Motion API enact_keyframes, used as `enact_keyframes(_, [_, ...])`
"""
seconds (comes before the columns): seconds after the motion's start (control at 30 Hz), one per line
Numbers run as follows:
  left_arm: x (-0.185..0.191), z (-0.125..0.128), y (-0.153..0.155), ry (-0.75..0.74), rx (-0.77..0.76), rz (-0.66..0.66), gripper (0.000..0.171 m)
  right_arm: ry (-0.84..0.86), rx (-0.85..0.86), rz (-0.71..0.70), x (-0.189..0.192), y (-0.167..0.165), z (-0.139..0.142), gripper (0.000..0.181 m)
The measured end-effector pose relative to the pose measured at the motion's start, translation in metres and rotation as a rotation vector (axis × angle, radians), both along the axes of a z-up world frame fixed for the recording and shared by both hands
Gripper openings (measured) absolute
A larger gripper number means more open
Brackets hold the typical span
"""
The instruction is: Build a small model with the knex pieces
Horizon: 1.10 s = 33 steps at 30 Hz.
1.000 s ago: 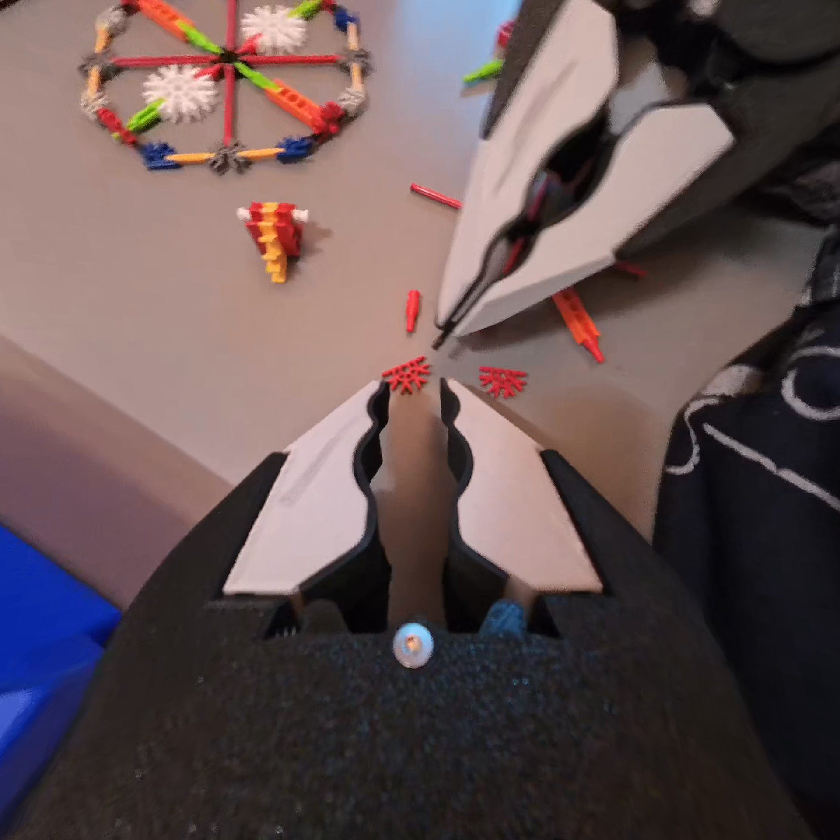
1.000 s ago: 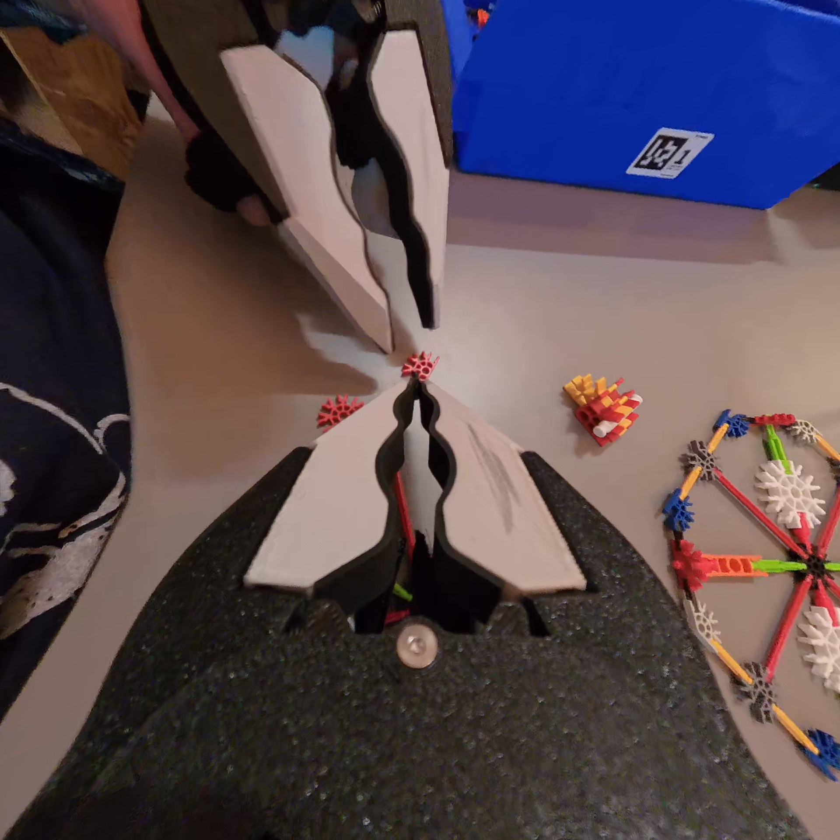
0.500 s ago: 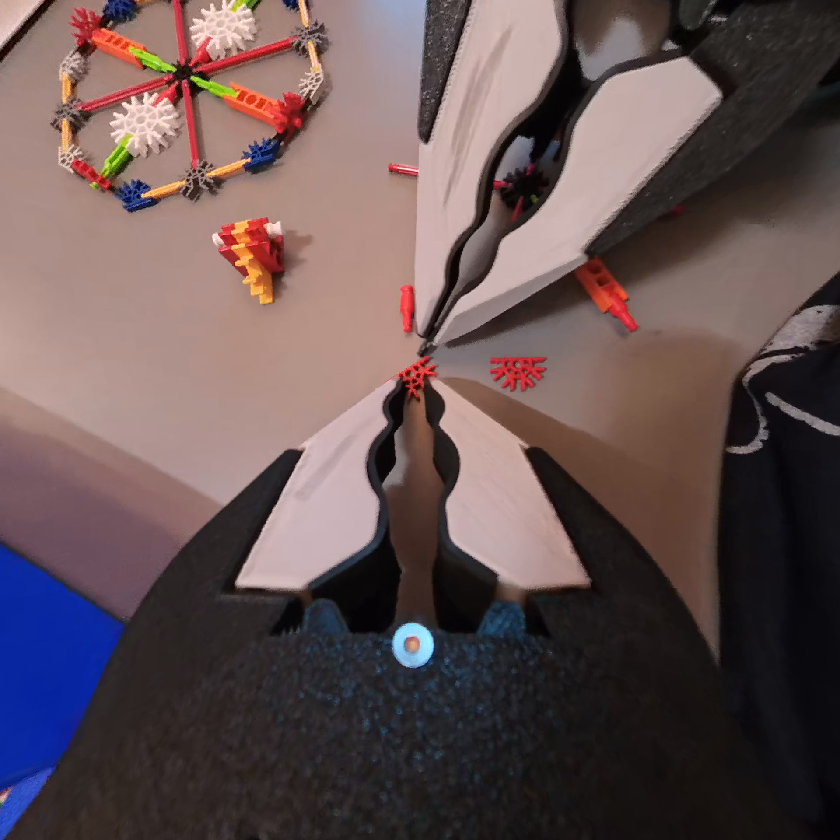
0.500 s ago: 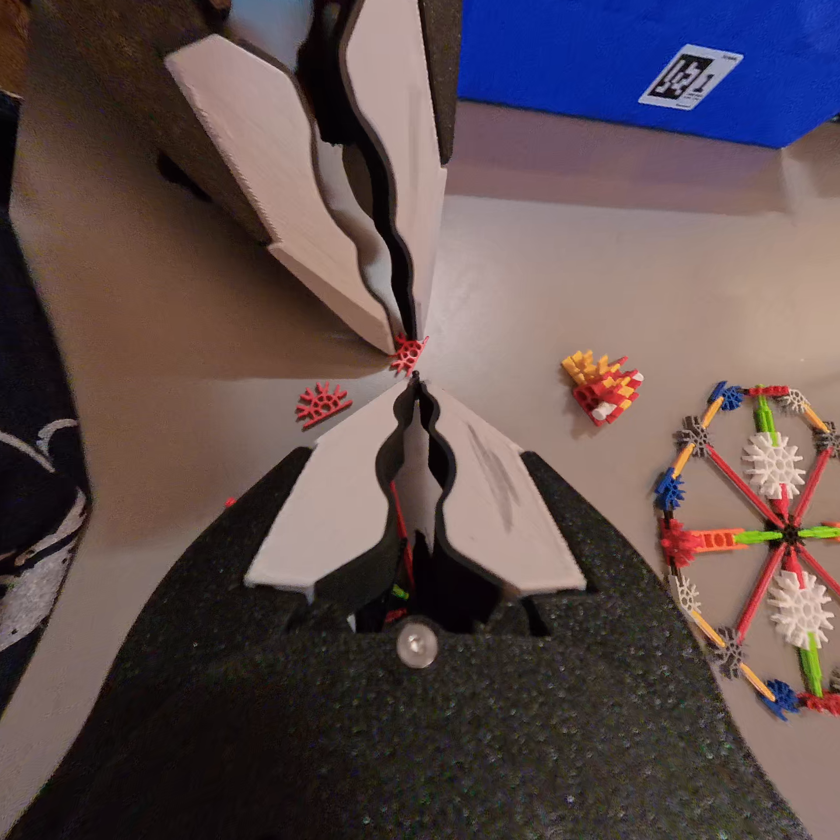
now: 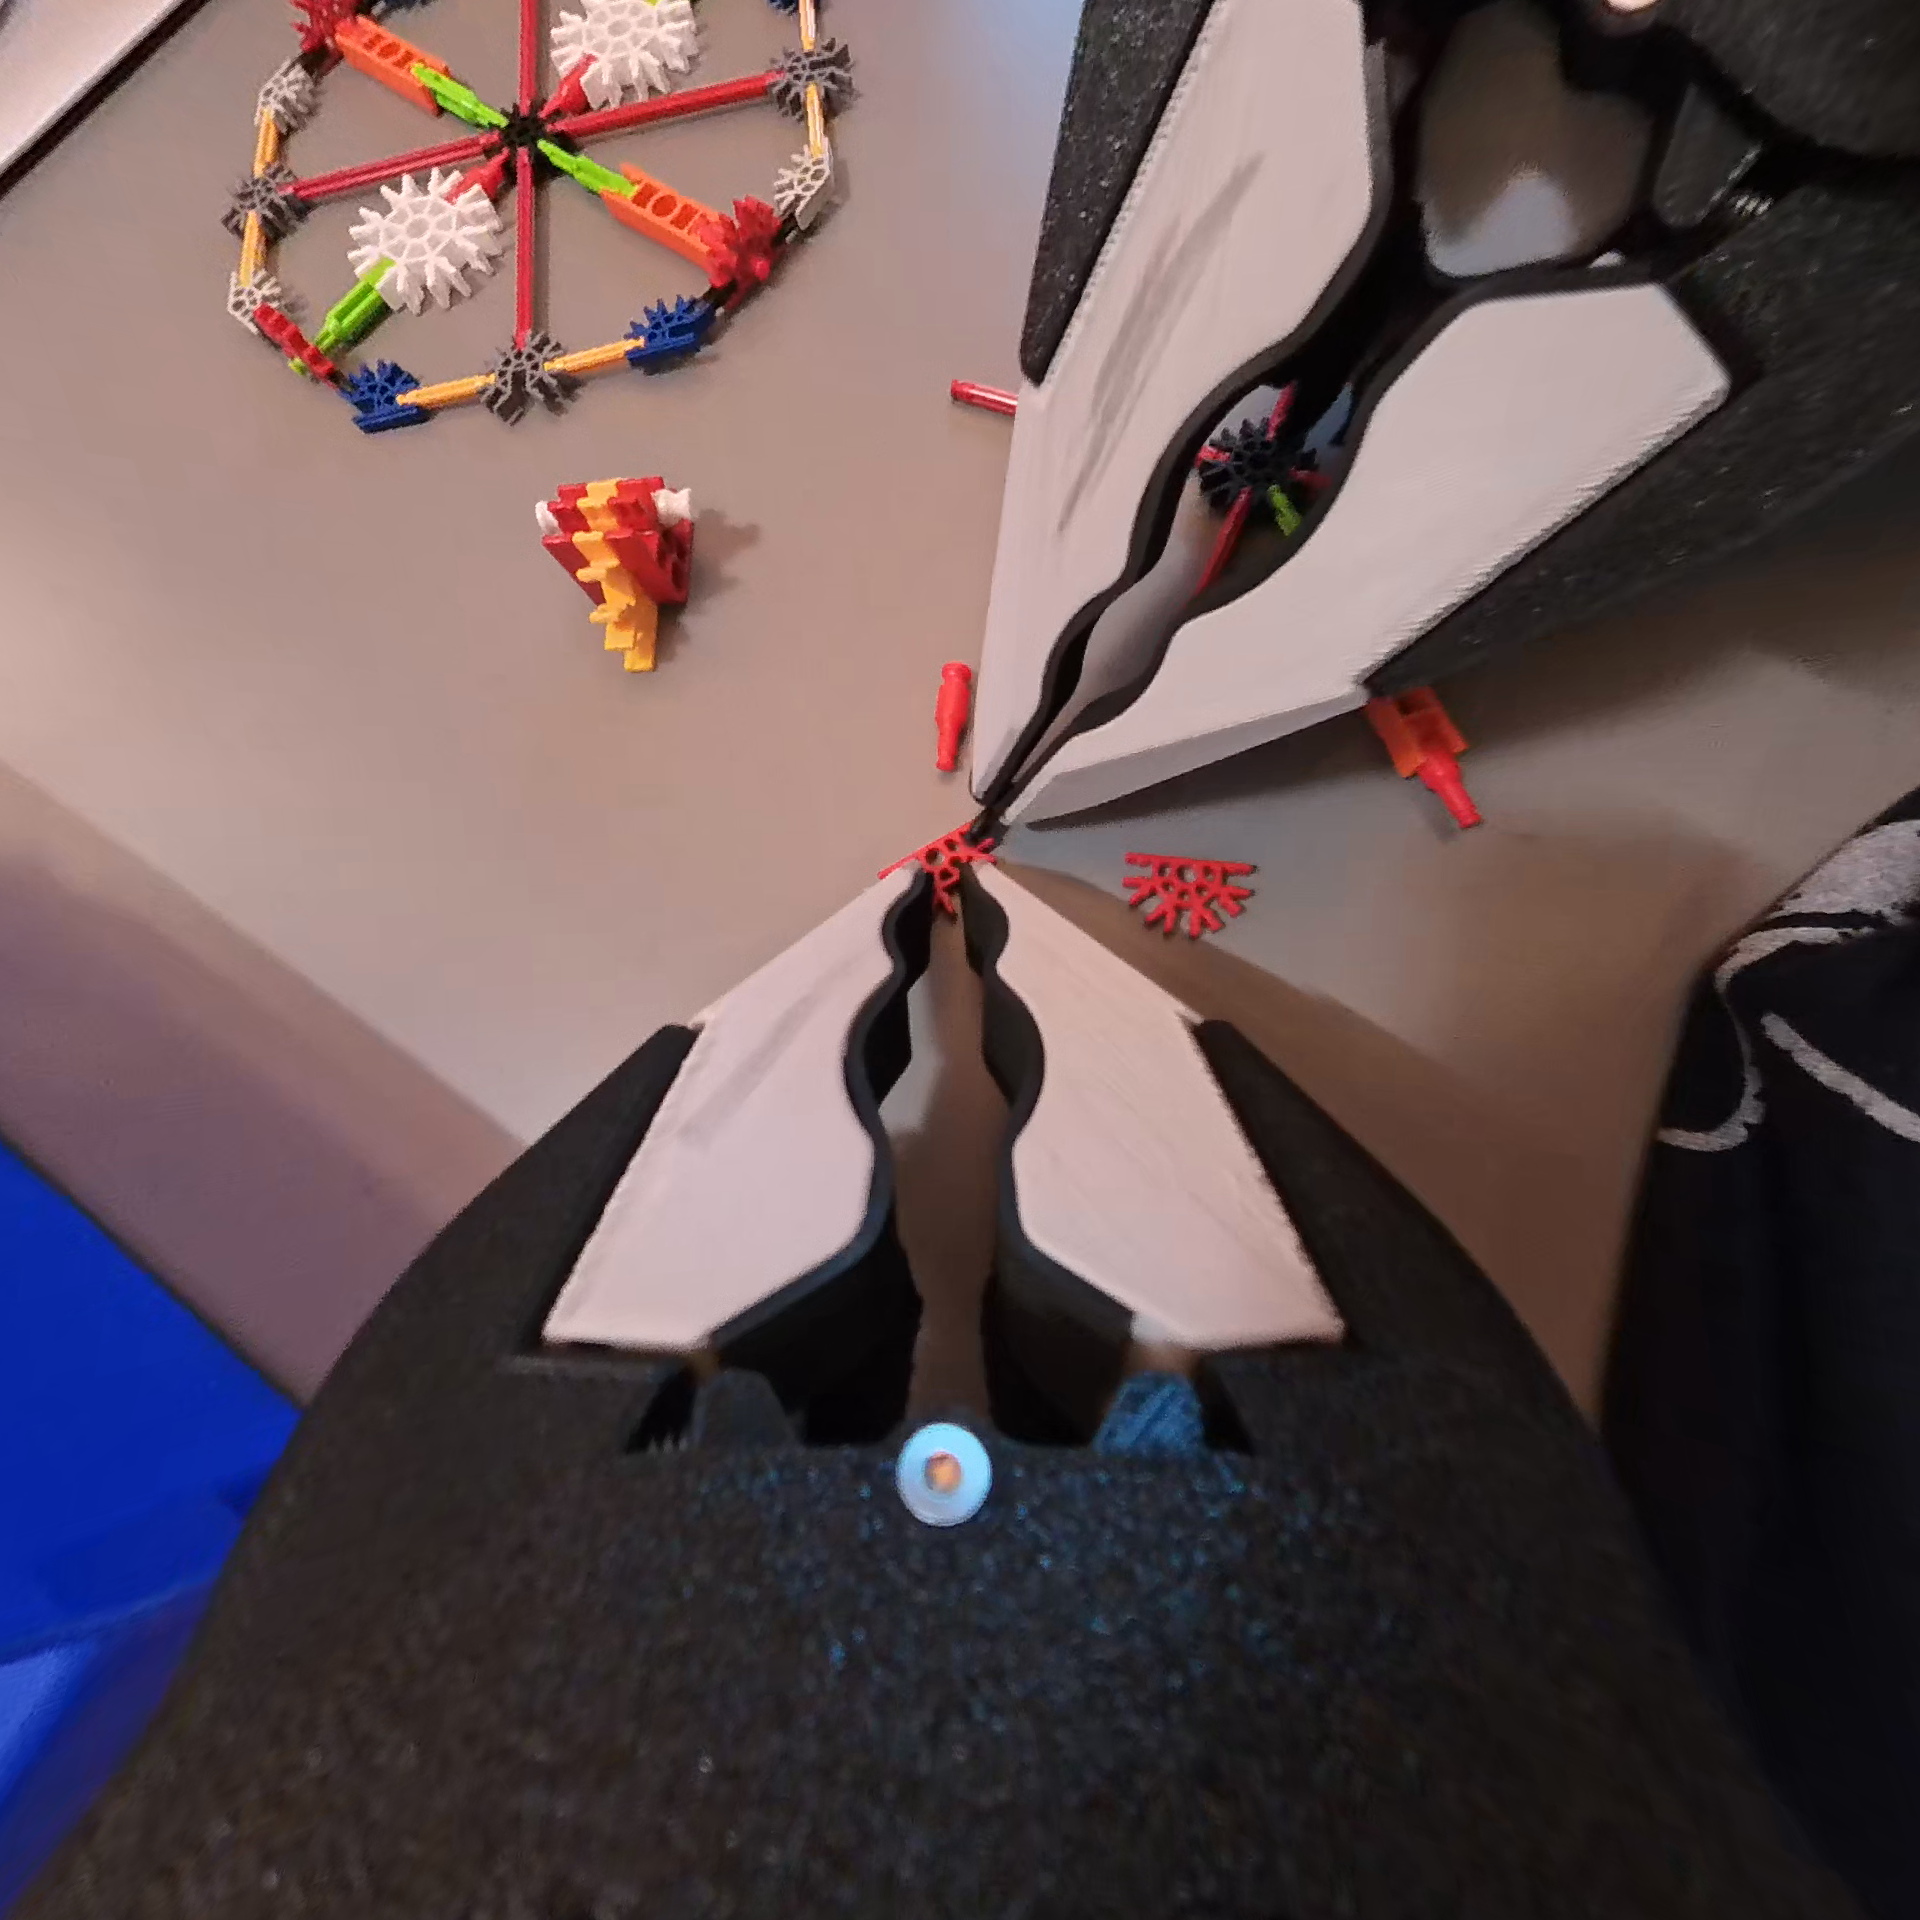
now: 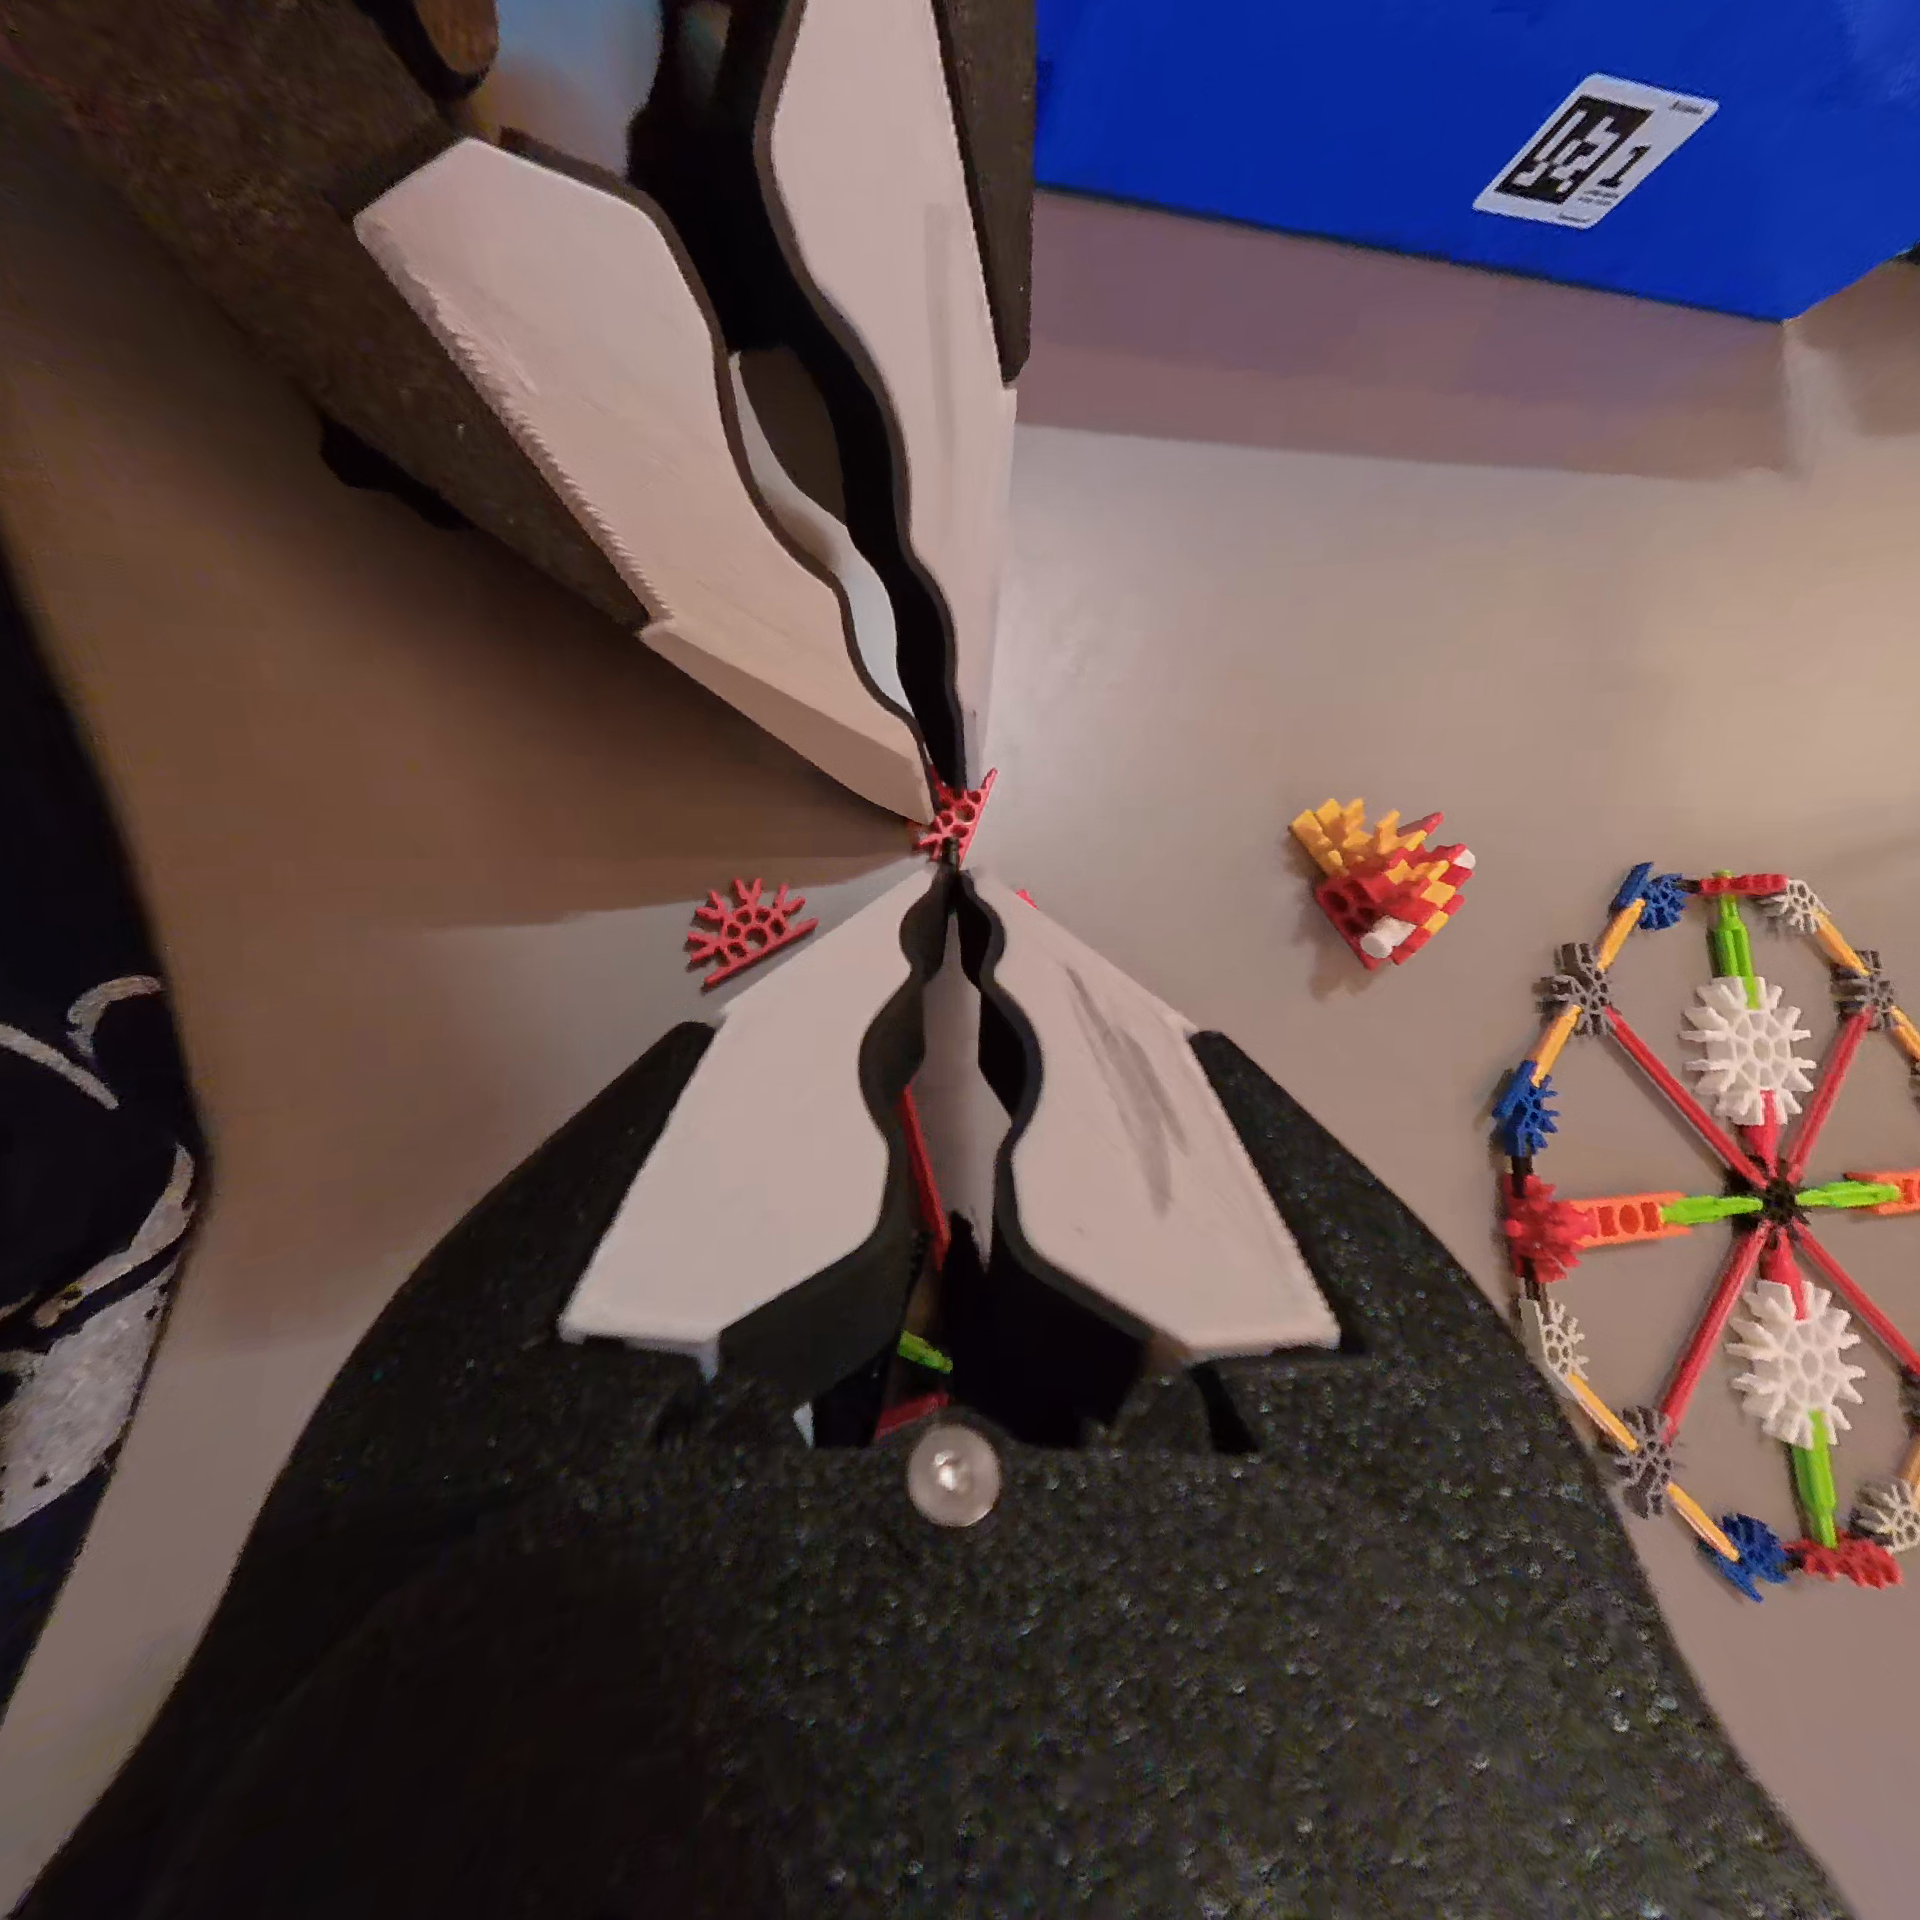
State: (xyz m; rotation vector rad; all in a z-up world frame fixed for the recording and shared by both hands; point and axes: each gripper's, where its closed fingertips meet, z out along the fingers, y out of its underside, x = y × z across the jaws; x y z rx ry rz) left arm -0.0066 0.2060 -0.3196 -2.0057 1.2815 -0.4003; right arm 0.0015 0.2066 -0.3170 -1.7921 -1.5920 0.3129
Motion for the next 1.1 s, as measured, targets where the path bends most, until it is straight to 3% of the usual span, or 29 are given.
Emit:
enact_keyframes(0.53, [0.0,0.0,0.0,0.007,0.016,0.013,0.005,0.042,-0.055,-0.027,0.003,-0.001,0.005,0.0])
enact_keyframes(0.87, [-0.009,0.0,0.003,0.024,0.032,0.051,0.005,0.013,-0.072,0.116,-0.001,-0.002,0.001,0.007])
enact_keyframes(1.1, [-0.01,0.0,0.003,0.005,0.01,0.059,0.005,-0.011,-0.197,0.177,-0.003,-0.001,-0.005,0.0])
